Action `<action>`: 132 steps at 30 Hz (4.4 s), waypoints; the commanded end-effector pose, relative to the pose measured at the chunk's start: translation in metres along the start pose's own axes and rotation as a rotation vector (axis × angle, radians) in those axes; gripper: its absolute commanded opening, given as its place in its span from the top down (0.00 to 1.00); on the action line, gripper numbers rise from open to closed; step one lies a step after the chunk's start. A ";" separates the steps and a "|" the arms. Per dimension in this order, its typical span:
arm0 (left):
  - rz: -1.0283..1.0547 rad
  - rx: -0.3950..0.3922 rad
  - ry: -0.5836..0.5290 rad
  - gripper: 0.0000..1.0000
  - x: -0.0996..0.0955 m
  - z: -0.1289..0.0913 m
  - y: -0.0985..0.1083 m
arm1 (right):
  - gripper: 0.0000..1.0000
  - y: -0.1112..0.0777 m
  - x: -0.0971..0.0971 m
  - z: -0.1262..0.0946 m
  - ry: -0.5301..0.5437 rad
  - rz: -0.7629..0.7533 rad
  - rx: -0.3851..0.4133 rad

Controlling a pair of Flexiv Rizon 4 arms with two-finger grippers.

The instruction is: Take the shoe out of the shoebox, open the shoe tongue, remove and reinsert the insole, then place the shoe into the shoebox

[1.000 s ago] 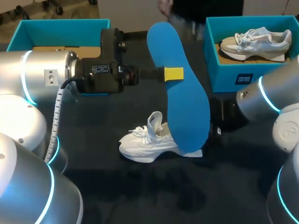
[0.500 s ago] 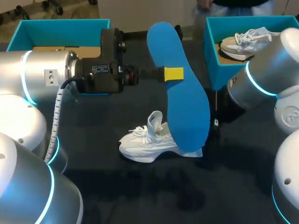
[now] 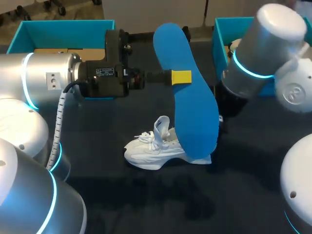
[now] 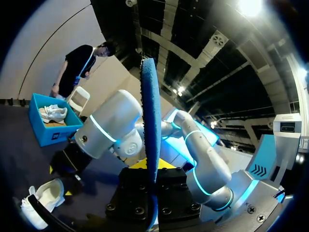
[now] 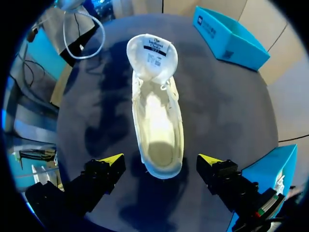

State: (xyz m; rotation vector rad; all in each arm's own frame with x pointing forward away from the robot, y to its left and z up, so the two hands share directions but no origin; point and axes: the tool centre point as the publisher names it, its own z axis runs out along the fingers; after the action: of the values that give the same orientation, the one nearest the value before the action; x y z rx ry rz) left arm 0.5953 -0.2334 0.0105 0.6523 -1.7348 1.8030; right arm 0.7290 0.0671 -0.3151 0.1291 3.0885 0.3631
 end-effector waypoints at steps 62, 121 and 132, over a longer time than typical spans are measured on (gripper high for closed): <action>0.000 0.003 0.001 1.00 0.000 0.000 0.002 | 0.00 0.029 -0.018 0.010 0.033 -0.109 0.225; 0.000 0.003 0.001 1.00 0.000 0.000 0.002 | 1.00 0.036 -0.019 0.061 0.335 0.238 0.112; 0.000 0.003 0.001 1.00 0.000 0.000 0.002 | 1.00 0.046 0.005 0.059 0.221 0.604 0.002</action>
State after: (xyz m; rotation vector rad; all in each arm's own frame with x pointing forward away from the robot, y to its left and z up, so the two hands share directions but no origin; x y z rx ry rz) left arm 0.5953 -0.2334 0.0105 0.6524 -1.7347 1.8030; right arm 0.7437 0.1296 -0.3664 0.8348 3.3906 0.3175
